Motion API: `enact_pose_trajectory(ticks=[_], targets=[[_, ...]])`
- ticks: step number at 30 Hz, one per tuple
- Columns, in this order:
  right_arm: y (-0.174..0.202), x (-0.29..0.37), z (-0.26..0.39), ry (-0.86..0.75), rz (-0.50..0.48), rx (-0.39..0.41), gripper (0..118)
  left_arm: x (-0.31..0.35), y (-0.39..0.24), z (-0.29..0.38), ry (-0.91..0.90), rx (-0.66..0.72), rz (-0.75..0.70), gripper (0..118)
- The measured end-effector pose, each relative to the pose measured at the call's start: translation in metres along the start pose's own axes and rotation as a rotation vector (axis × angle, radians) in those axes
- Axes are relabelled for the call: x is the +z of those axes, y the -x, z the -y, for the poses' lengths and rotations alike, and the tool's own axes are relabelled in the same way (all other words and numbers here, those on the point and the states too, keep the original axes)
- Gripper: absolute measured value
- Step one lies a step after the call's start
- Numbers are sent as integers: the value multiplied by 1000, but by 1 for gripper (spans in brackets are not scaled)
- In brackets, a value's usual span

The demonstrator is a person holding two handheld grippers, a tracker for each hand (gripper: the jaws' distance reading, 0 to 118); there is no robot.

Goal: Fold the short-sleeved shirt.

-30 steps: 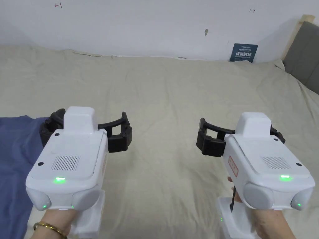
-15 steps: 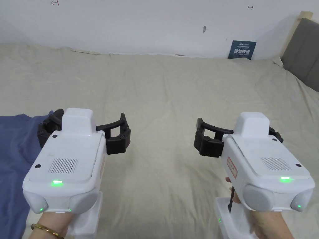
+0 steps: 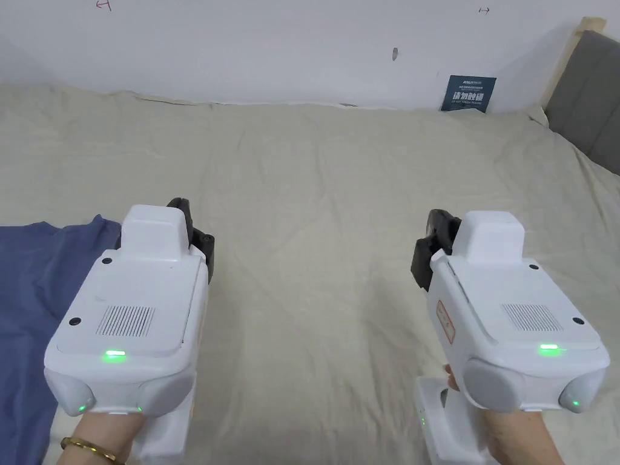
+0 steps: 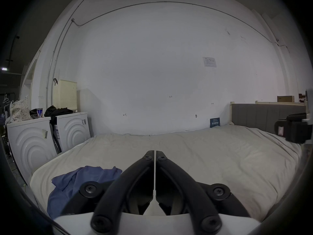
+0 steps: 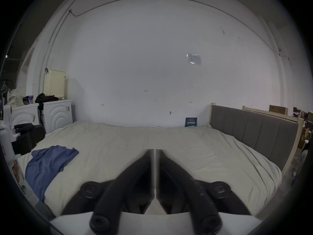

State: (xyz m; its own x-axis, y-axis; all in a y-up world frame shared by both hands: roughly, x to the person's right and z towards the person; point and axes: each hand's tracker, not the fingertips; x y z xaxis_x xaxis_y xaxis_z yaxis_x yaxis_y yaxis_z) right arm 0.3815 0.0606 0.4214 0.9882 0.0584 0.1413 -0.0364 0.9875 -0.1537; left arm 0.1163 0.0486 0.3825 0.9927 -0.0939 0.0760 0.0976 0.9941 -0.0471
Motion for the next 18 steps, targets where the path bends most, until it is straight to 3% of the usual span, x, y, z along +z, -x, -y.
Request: enact_pose_trajectory(ticks=[18], targets=[[-3,1,-6,32,-55,-29,1,0,1,-7,-3,29,5,1]])
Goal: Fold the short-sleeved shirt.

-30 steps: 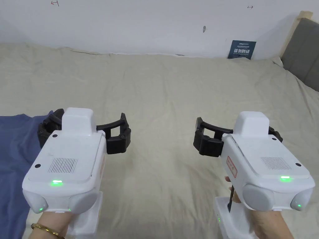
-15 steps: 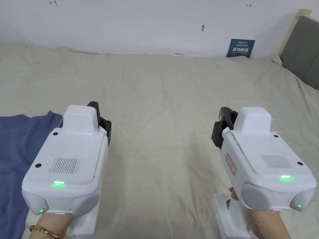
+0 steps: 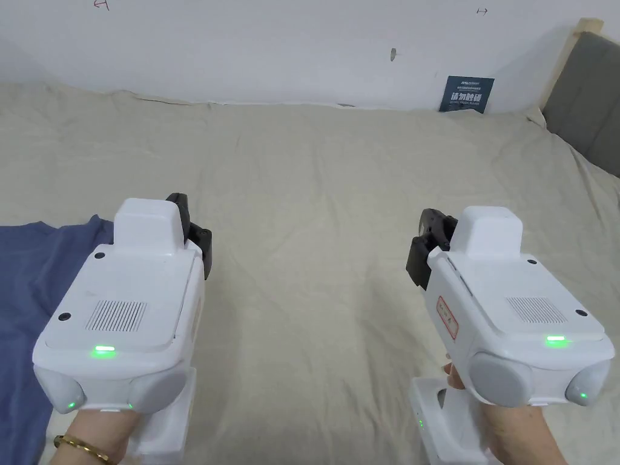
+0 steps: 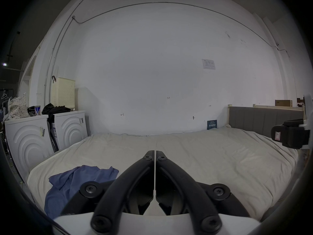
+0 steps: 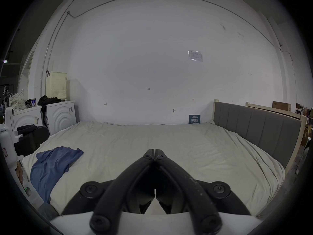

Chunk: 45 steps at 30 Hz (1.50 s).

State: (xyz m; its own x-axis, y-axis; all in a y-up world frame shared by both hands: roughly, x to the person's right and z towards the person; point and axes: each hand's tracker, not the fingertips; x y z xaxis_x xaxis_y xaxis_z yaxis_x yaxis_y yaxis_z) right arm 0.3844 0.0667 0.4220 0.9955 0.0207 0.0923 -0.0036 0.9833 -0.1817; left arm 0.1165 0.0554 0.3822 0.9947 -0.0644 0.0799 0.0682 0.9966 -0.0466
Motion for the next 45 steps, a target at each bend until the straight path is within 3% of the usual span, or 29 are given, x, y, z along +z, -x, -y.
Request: enact_pose_trajectory(ticks=[8,23,28,34,35,37,42,43,45], targets=[[25,-11,-8,-3,-100,19,1,13,33,2,0,17,-87,1],[188,-26,-15,-15,-562,100,1,111,171,10,24,37,-546,1],[220,-26,-14,-7,-633,117,1,129,192,16,35,69,-621,1],[226,-26,-13,2,-659,125,1,123,199,19,59,77,-642,1],[226,-27,-12,3,-659,125,1,120,201,18,72,87,-635,5],[223,-30,-13,7,-656,122,1,107,206,18,145,111,-570,27],[214,-40,-13,8,-635,118,1,53,224,17,306,142,-463,108],[213,-43,-12,13,-629,113,1,39,230,18,324,182,-437,118],[209,-51,-11,23,-616,108,1,14,238,17,333,255,-363,118]])
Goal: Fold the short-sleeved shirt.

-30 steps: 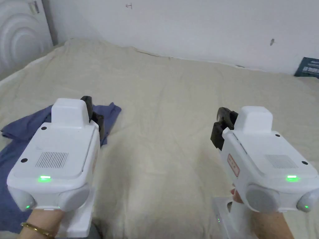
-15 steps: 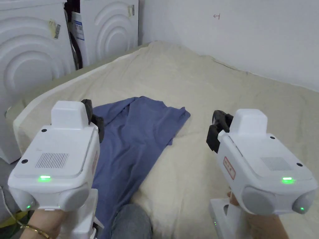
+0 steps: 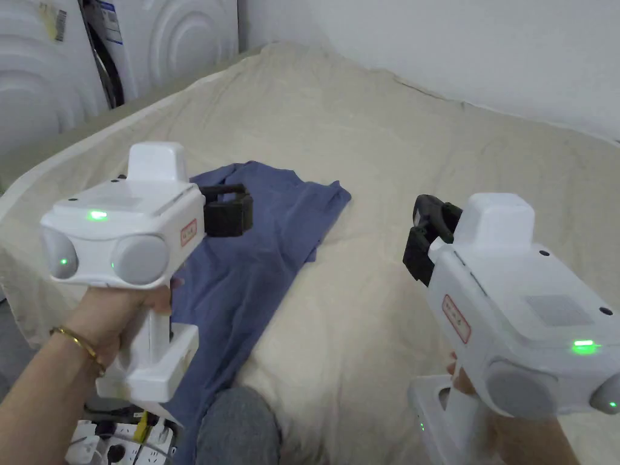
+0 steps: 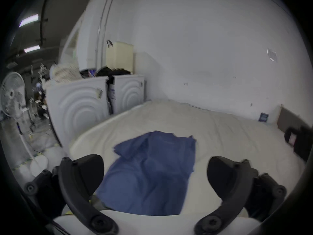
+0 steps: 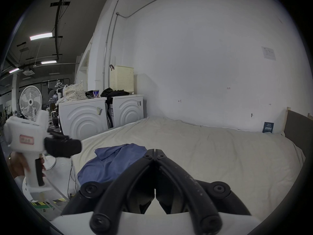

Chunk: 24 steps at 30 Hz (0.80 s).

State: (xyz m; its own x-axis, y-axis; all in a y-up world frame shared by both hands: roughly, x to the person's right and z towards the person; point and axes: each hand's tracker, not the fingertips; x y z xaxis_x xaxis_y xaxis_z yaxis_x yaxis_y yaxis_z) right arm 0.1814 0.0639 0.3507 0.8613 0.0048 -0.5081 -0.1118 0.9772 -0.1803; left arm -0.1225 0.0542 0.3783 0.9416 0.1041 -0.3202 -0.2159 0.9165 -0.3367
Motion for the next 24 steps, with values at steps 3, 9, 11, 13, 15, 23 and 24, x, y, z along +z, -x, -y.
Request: enact_pose_trajectory(ticks=[3,9,11,13,15,23,24], targets=[[-12,-9,5,22,21,-9,1,-59,-9,-13,98,-36,-22,118],[-42,-42,26,95,59,-41,1,-194,-46,-23,363,-217,29,118],[-51,-55,35,127,73,-59,1,-242,-54,-19,450,-248,21,118],[-61,-68,46,166,85,-81,1,-285,-60,-12,533,-284,11,118],[-71,-79,59,201,89,-83,1,-314,-63,-5,563,-313,-8,118],[-91,-101,88,277,113,-90,1,-362,-57,21,704,-267,35,106],[-91,-101,88,278,115,-98,1,-360,-56,20,694,-243,49,94]])
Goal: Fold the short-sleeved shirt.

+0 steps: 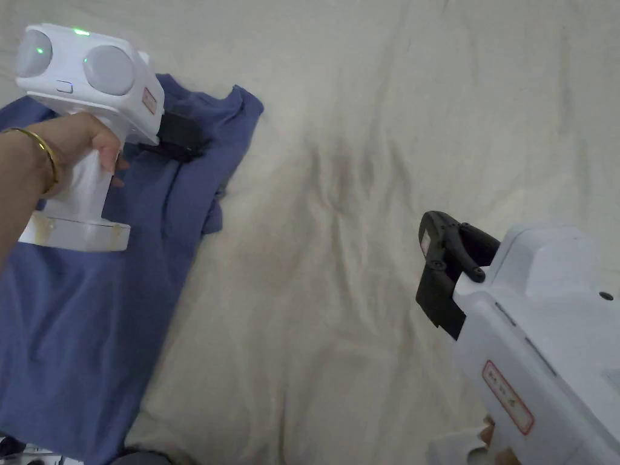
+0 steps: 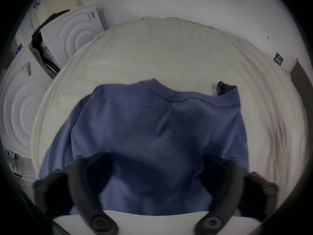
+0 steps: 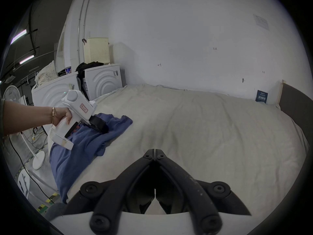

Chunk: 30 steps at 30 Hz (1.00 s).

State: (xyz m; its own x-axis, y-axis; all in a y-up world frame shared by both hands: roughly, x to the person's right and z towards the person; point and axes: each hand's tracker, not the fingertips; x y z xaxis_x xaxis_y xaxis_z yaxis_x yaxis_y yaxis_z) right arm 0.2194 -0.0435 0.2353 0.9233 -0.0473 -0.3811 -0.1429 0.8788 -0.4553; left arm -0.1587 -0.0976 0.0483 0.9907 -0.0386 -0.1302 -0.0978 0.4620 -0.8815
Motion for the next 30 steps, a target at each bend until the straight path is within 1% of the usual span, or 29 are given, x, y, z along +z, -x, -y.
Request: enact_pose_trajectory(ticks=[1,2,3,4,5,6,7,10,14,15,16,19,23,30], targets=[[1,1,0,1,1,-1,1,4,0,0,-6,40,32,80],[3,3,0,1,3,0,1,9,-1,0,-10,72,46,58],[5,5,0,0,4,3,1,10,-3,-2,-14,63,24,40],[7,9,0,-2,5,4,1,13,-7,-1,-25,46,-10,13],[9,13,-1,-4,4,3,1,13,-10,0,-25,-1,-72,2],[11,20,-2,-9,2,0,1,18,-10,3,-21,1,-73,2],[12,27,-3,-15,1,1,1,28,-11,7,-48,21,-36,2],[15,49,-6,-37,14,27,1,66,-5,18,-211,97,-51,2],[14,84,-8,-69,28,37,1,144,18,37,-403,268,-8,2],[14,94,-8,-81,34,40,1,165,24,41,-427,306,19,2],[14,105,-8,-93,39,41,1,185,28,45,-446,317,31,2],[10,136,-9,-126,54,36,1,241,34,52,-530,273,2,2],[3,175,-10,-177,90,21,1,322,34,61,-682,302,76,2],[-19,232,-13,-265,175,-14,1,461,-18,42,-911,150,176,2]])
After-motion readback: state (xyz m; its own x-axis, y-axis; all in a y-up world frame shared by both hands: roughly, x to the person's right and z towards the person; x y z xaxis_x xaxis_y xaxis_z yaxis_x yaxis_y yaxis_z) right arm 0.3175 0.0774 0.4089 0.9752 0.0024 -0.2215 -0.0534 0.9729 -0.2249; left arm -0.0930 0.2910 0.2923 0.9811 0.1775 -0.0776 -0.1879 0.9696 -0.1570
